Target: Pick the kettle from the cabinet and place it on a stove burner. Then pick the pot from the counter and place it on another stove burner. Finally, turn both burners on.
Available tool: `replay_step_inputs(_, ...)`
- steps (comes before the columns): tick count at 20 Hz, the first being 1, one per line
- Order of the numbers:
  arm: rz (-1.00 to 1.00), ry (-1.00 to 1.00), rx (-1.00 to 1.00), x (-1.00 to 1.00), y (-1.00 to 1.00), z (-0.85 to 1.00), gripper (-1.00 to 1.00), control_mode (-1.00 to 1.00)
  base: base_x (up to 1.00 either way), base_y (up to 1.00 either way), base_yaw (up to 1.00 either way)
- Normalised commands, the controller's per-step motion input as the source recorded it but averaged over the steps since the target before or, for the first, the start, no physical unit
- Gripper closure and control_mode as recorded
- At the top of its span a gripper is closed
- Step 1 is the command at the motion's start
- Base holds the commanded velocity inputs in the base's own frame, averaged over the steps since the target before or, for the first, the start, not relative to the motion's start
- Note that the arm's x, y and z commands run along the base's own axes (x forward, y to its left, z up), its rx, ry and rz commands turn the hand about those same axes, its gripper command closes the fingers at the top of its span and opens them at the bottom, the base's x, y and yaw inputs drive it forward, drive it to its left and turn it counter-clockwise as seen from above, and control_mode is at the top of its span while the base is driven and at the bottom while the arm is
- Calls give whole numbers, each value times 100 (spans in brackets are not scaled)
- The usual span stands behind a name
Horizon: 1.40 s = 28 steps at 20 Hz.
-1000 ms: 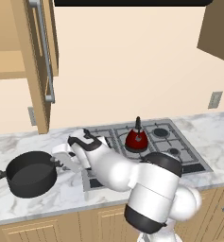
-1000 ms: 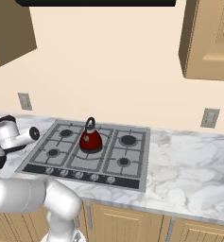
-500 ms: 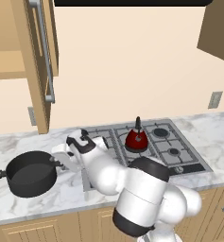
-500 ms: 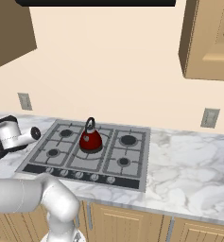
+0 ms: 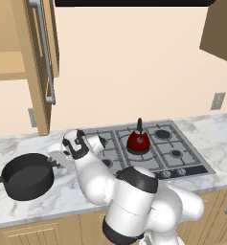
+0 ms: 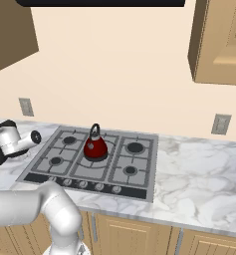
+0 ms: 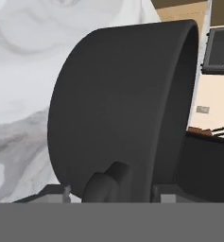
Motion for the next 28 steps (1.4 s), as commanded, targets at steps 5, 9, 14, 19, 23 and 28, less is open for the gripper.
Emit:
replay_step_inputs(5, 0, 0, 0, 1, 11, -2, 100, -100, 0, 0, 0)
replay_step_inputs(9, 0, 0, 0, 0, 0, -1, 100, -100, 0, 0, 0)
replay_step_inputs(14, 0, -3, 4, 0, 0, 0, 100, -100, 0, 0, 0)
replay_step_inputs(19, 0, -4, 7, 0, -2, 1, 100, -100, 0, 0, 0)
replay_step_inputs(23, 0, -1, 5, 0, -3, 1, 100, -100, 0, 0, 0)
replay_step_inputs(28, 0, 0, 3, 0, -8, 6, 100, -100, 0, 0, 0)
